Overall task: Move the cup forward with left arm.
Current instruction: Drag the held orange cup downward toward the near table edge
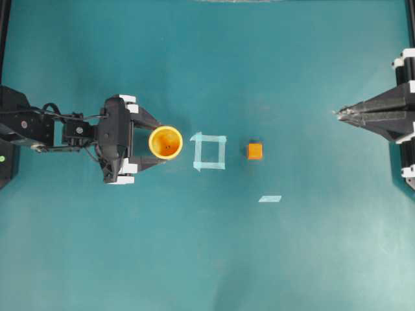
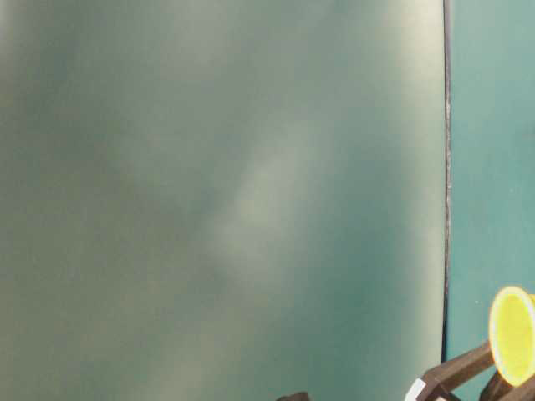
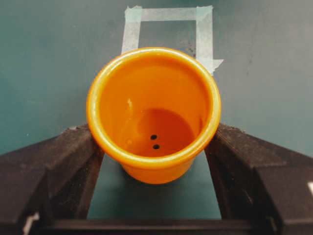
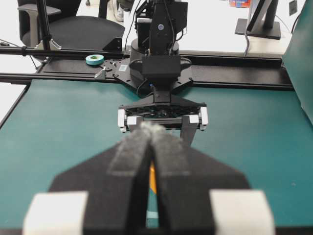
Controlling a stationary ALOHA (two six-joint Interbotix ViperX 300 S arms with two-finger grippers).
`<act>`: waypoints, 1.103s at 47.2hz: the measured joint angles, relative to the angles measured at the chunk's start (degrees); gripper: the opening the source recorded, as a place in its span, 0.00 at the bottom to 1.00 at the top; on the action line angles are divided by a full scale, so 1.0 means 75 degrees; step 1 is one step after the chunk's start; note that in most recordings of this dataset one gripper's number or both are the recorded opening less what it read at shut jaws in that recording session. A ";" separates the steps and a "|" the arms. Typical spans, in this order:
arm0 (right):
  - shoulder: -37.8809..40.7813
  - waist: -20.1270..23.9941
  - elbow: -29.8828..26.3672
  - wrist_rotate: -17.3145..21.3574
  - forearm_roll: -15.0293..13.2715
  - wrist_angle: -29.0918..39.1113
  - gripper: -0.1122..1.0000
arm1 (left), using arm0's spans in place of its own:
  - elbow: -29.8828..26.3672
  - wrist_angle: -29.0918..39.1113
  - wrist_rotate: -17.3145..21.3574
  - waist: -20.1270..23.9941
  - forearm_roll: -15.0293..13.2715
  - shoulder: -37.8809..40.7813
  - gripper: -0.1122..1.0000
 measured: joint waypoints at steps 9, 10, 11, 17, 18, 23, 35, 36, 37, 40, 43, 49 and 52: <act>0.0012 0.0000 0.0000 0.0012 0.0000 0.0000 0.10 | 0.0129 0.0000 0.0012 -0.0281 0.0000 -0.0281 0.68; 0.0012 0.0000 0.0000 0.0012 0.0000 0.0000 0.10 | 0.0141 0.0012 0.0012 -0.0316 0.0000 -0.0305 0.68; 0.0012 0.0012 0.0000 0.0000 0.0000 0.0000 0.10 | 0.0164 0.0000 0.0012 -0.0363 0.0000 -0.0316 0.68; 0.0000 0.0012 0.0000 0.0012 0.0000 0.0000 0.10 | 0.0281 0.0000 -0.0012 -0.0621 0.0000 -0.0410 0.68; 0.0000 0.0000 0.0000 0.0012 0.0000 0.0000 0.10 | 0.0293 0.0012 -0.0012 -0.0680 0.0000 -0.0422 0.68; 0.0000 0.0012 -0.0012 0.0012 0.0000 0.0000 0.10 | 0.0293 0.0000 -0.0012 -0.0973 0.0000 -0.0492 0.68; -0.0012 0.0012 -0.0012 0.0012 0.0000 0.0000 0.10 | 0.0293 0.0012 -0.0035 -0.1781 -0.0012 -0.0527 0.68; 0.0000 0.0000 -0.0012 0.0012 0.0000 0.0000 0.10 | 0.0305 0.0000 -0.0035 -0.1852 -0.0012 -0.0527 0.68; 0.0000 0.0012 0.0000 0.0012 0.0000 0.0000 0.10 | 0.0293 0.0012 -0.0035 -0.1934 -0.0012 -0.0527 0.68; 0.0000 0.0012 -0.0012 0.0012 0.0000 0.0000 0.10 | 0.0293 0.0035 -0.0035 -0.2168 -0.0012 -0.0527 0.68; -0.0012 0.0012 -0.0012 0.0012 0.0000 0.0000 0.10 | 0.0293 0.0082 -0.0023 -0.2402 -0.0012 -0.0539 0.68; 0.0000 0.0000 -0.0023 0.0012 0.0000 0.0000 0.10 | 0.0293 0.0211 -0.0059 -0.2742 -0.0023 -0.0621 0.68; 0.0000 0.0000 -0.0023 0.0012 0.0012 0.0000 0.10 | 0.0293 0.0246 -0.0070 -0.2895 -0.0023 -0.0633 0.68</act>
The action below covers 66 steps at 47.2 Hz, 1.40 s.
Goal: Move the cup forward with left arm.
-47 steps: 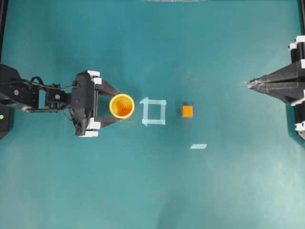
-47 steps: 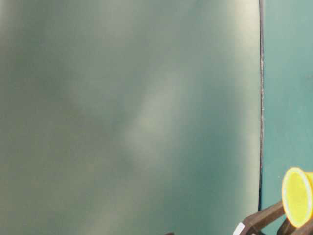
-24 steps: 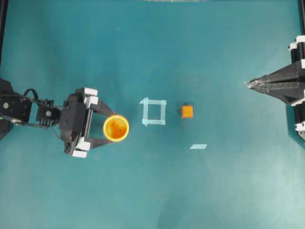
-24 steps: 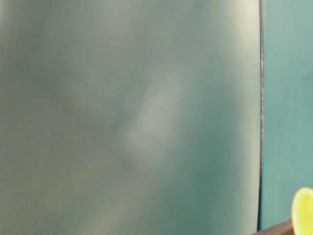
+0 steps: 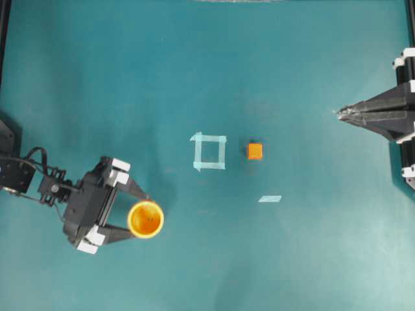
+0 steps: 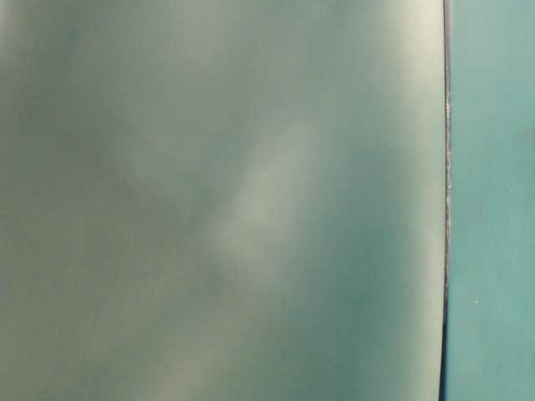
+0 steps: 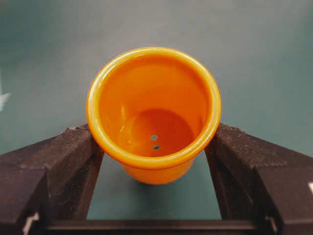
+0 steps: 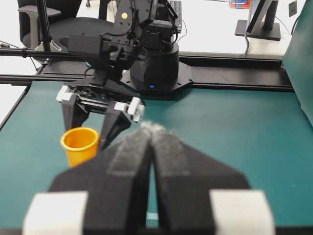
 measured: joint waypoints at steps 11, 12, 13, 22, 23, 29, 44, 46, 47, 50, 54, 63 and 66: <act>-0.0012 0.0012 0.0000 0.0000 -0.0012 0.0000 0.10 | -0.0141 0.0059 -0.0012 -0.0645 -0.0012 -0.0012 0.68; 0.0000 0.0000 0.0000 0.0000 -0.0012 0.0000 0.10 | -0.0176 0.0070 -0.0012 -0.0691 -0.0012 -0.0012 0.68; -0.0012 0.0012 0.0000 0.0000 -0.0012 0.0000 0.10 | -0.0199 0.0082 -0.0012 -0.0738 -0.0012 0.0000 0.68; -0.0012 0.0012 -0.0023 0.0000 -0.0012 0.0000 0.10 | -0.0410 0.0340 -0.0012 -0.1195 -0.0023 0.0047 0.68; 0.0000 0.0012 -0.0023 0.0000 -0.0012 0.0000 0.10 | -0.0434 0.0363 -0.0012 -0.1242 -0.0023 0.0059 0.68; -0.0012 0.0012 -0.0035 0.0000 -0.0012 0.0000 0.10 | -0.0539 0.0445 -0.0012 -0.1582 -0.0047 0.0129 0.68; -0.0012 0.0000 -0.0035 0.0000 -0.0012 0.0000 0.10 | -0.0996 0.0844 -0.0012 -0.2262 -0.0082 0.0363 0.68; -0.0012 0.0000 -0.0035 0.0000 -0.0012 0.0000 0.10 | -0.1031 0.0902 -0.0012 -0.2344 -0.0070 0.0387 0.68; 0.0000 0.0012 -0.0035 0.0000 -0.0012 0.0000 0.10 | -0.1066 0.0902 -0.0012 -0.2379 -0.0082 0.0398 0.68; 0.0000 0.0000 -0.0035 0.0000 -0.0012 0.0000 0.10 | -0.1102 0.0926 -0.0012 -0.2438 -0.0082 0.0422 0.68; -0.0012 0.0000 -0.0035 0.0000 -0.0012 0.0000 0.10 | -0.1148 0.0926 -0.0012 -0.2473 -0.0082 0.0445 0.68; 0.0000 0.0012 -0.0035 0.0012 -0.0012 0.0000 0.10 | -0.1184 0.0914 -0.0012 -0.2473 -0.0082 0.0469 0.68; 0.0000 0.0000 -0.0035 0.0012 -0.0012 0.0000 0.10 | -0.1184 0.0926 -0.0012 -0.2473 -0.0070 0.0469 0.68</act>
